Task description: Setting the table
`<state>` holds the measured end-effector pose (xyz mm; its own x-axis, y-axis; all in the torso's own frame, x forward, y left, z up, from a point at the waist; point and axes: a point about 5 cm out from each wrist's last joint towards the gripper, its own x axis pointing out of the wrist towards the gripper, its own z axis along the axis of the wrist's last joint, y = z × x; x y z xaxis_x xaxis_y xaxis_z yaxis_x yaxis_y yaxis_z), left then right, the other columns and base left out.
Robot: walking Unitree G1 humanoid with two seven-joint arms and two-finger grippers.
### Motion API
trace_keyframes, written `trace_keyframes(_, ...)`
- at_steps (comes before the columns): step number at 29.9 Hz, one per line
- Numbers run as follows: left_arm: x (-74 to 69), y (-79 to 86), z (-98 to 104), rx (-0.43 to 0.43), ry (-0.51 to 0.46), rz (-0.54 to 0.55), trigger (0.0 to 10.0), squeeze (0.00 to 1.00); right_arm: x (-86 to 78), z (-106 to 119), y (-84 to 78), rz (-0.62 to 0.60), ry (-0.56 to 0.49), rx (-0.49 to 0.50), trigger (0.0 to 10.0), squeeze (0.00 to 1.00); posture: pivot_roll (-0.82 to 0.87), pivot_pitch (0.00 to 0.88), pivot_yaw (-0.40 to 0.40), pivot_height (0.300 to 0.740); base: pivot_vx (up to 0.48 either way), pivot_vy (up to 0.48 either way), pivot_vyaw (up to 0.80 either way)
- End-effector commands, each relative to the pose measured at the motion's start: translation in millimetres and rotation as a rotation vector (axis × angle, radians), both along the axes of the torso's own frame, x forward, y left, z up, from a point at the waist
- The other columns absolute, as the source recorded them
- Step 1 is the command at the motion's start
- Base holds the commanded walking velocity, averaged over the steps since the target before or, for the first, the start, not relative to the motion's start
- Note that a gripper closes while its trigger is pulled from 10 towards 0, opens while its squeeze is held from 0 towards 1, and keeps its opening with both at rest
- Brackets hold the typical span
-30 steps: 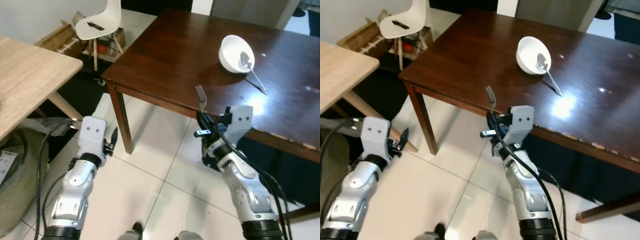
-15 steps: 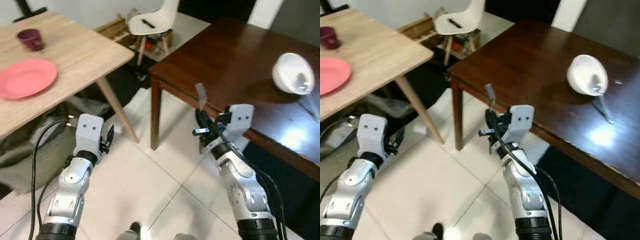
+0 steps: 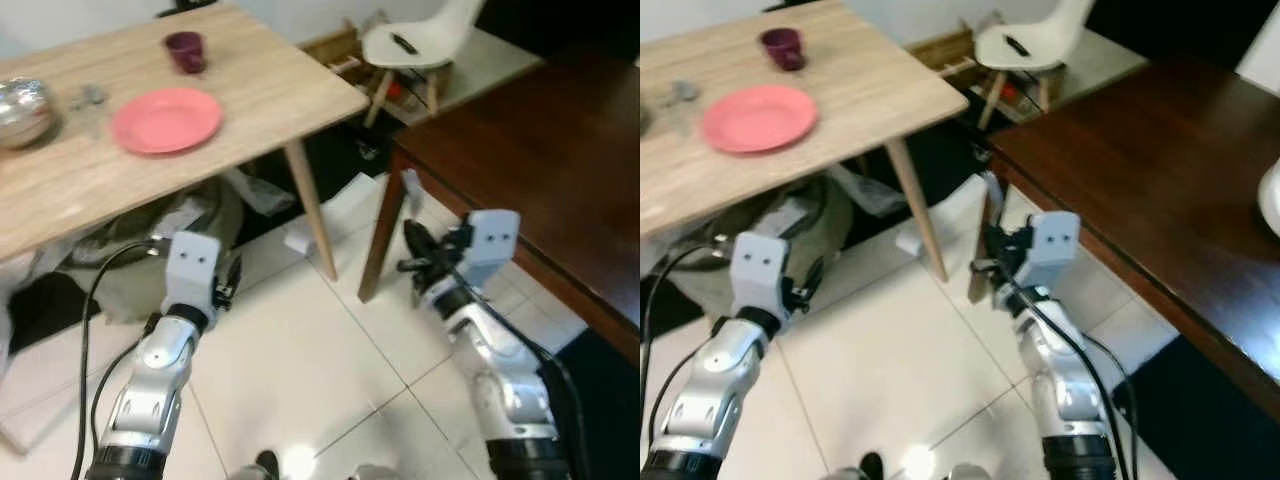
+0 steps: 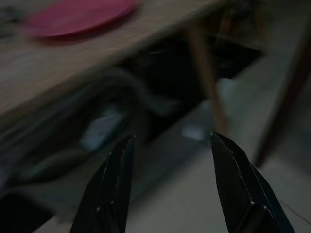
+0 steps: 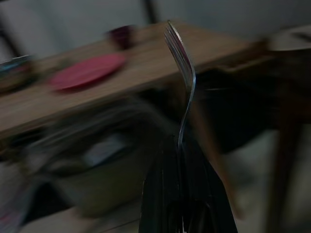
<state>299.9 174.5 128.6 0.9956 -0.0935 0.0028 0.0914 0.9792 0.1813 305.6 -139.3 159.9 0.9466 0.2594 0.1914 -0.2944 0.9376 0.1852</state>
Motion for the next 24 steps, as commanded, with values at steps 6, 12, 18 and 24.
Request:
trace_keyframes(6,4.0,4.6,10.5,0.021,-0.041,0.026,10.0,0.0,1.5,11.9,-4.1,-0.016,-0.033,0.033,10.0,0.0,-0.16,0.071,0.041,0.74,0.0,0.0,0.79)
trace_keyframes(12,12.4,8.8,28.8,0.031,-0.11,0.046,10.0,0.03,4.5,31.9,-1.0,-0.012,-0.093,0.107,10.0,0.0,-0.16,0.07,0.042,0.74,0.0,0.0,0.39)
trace_keyframes(18,15.7,4.4,33.6,0.033,-0.125,0.032,10.0,0.07,3.6,36.1,0.5,-0.006,-0.109,0.118,10.0,0.0,-0.17,0.07,0.048,0.74,0.48,0.0,0.0)
trace_keyframes(24,16.6,3.8,33.6,0.03,-0.123,0.029,10.0,0.07,2.2,37.3,-0.4,-0.009,-0.108,0.118,10.0,0.0,-0.17,0.07,0.048,0.74,0.48,0.0,0.0)
